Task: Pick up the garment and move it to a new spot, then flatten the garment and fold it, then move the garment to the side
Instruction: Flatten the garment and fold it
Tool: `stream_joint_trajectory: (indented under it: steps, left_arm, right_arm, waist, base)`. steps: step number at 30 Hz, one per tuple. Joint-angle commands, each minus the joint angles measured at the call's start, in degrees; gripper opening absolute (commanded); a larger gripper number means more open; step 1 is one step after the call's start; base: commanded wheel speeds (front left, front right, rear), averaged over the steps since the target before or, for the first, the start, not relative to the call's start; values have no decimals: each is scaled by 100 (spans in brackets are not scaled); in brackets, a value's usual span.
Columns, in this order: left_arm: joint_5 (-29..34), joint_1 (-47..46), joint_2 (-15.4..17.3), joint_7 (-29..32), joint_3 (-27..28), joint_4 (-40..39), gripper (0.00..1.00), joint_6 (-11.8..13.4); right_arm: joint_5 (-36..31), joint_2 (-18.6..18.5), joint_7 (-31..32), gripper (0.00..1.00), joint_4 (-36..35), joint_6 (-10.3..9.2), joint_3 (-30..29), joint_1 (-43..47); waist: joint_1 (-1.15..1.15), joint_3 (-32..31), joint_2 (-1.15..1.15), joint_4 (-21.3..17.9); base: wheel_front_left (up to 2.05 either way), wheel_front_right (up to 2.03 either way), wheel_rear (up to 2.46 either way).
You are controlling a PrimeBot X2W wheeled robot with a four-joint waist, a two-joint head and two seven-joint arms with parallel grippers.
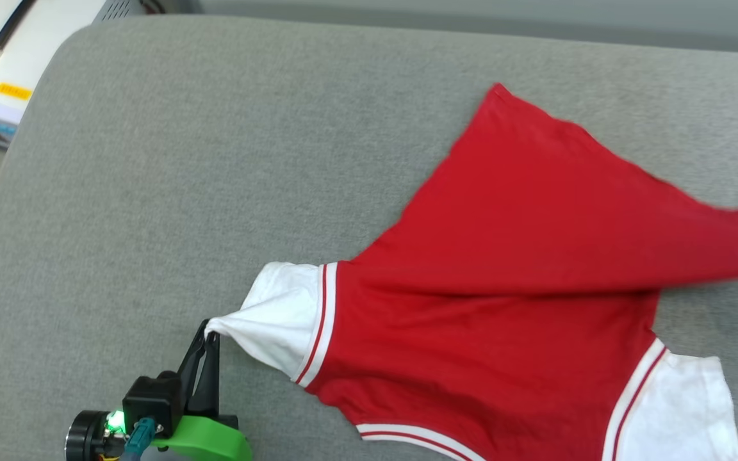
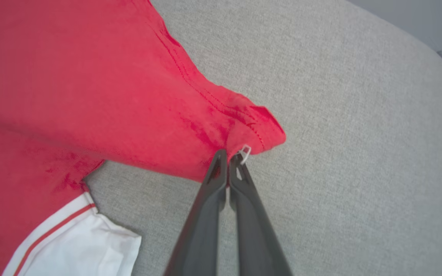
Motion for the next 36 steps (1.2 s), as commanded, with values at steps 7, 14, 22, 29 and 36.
stream_joint_trajectory:
  steps: [7,14,22,29,36]
  left_arm:
    - [-2,155,18,-34,177,20,0,-42]
    - [59,99,-1,-34,238,94,0,-137]
    - [125,19,-38,-34,309,175,0,-227]
    - [184,-33,-95,-34,333,157,0,-315]
    - [267,-213,-182,-34,302,95,0,-411]
  right_arm:
    - [27,834,64,0,-138,-3,-1208,1965]
    - [-252,1606,190,0,-85,-3,-1530,3079]
    - [-637,2106,-186,100,-79,-3,-1781,2969]
    - [-842,1971,-627,100,-936,-3,-2210,2349]
    - [-900,1557,-389,100,-1765,-3,-2138,1190]
  waist:
    - [0,-303,0,-395]
    - [0,-260,0,-436]
    - [0,-258,0,-484]
    - [0,-275,0,-476]
    - [0,-66,0,-355]
  base:
    - [0,0,0]
    - [0,0,0]
    - [0,0,0]
    - [0,0,0]
    - [0,0,0]
